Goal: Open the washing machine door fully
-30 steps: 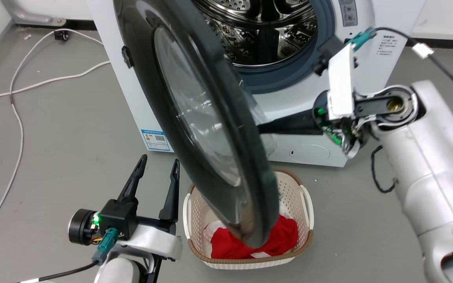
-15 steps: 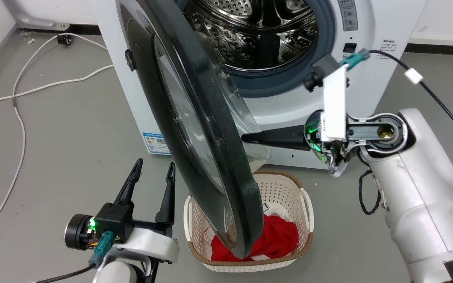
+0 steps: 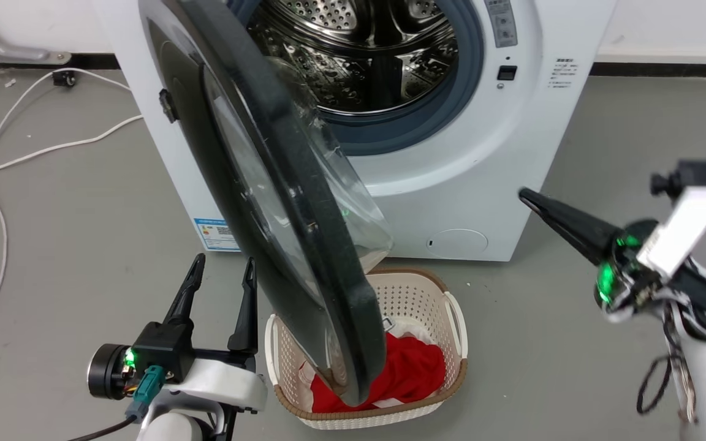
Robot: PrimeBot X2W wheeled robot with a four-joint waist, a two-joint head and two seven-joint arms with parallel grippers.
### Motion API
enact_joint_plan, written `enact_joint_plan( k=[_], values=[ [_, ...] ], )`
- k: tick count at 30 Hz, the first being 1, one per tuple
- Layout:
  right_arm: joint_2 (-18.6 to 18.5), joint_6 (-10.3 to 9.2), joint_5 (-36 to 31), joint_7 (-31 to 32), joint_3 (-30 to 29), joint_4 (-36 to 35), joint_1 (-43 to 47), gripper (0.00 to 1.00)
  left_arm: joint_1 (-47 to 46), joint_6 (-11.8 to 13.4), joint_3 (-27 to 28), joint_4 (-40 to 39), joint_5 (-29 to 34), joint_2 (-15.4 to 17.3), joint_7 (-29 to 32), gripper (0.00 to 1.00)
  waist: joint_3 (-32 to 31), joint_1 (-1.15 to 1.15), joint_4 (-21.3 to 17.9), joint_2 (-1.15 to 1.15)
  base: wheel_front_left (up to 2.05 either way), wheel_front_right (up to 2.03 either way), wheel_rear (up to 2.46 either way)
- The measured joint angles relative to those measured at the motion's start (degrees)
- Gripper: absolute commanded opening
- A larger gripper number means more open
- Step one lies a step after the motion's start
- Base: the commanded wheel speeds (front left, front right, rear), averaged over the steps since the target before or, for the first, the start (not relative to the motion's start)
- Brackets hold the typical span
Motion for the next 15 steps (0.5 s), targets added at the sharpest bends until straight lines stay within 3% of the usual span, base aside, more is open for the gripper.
enact_joint_plan(
  k=[6, 7, 8, 9, 15],
  values=[
    [0.9, -0.01, -0.3, -6.2, -4.9, -5.8, 11.6, 0.00, 0.4, 0.3, 1.4, -0.1, 0.0, 0.0, 0.0, 1.00, 0.3, 0.00, -1.7, 0.00, 0.00, 0.00, 0.00],
    [1.3, -0.01, -0.7, -7.4, -5.2, -6.7, 13.4, 0.28, 0.5, 0.4, 1.6, -0.2, 0.0, 0.0, 0.0, 1.00, 0.3, 0.00, -2.0, 0.00, 0.00, 0.00, 0.00],
    [1.9, -0.01, -1.1, -8.8, -5.6, -7.7, 15.0, 0.75, 0.6, 0.5, 1.9, -0.3, 0.0, 0.0, 0.0, 1.00, 0.4, 0.00, -2.3, 0.00, 0.00, 0.00, 0.00],
    [2.5, -0.01, -1.1, -9.9, -6.0, -8.6, 16.6, 1.00, 0.8, 0.5, 2.1, -0.3, 0.0, 0.0, 0.0, 1.00, 0.4, 0.00, -2.5, 0.00, 0.00, 0.00, 0.00],
    [4.9, -0.01, -6.1, -20.9, -6.5, -13.1, 23.1, 1.00, 0.9, 0.5, 3.3, -0.4, 0.0, 0.0, 0.0, 1.00, 0.3, 0.00, -3.3, 0.00, 0.00, 0.00, 0.00]
  ],
)
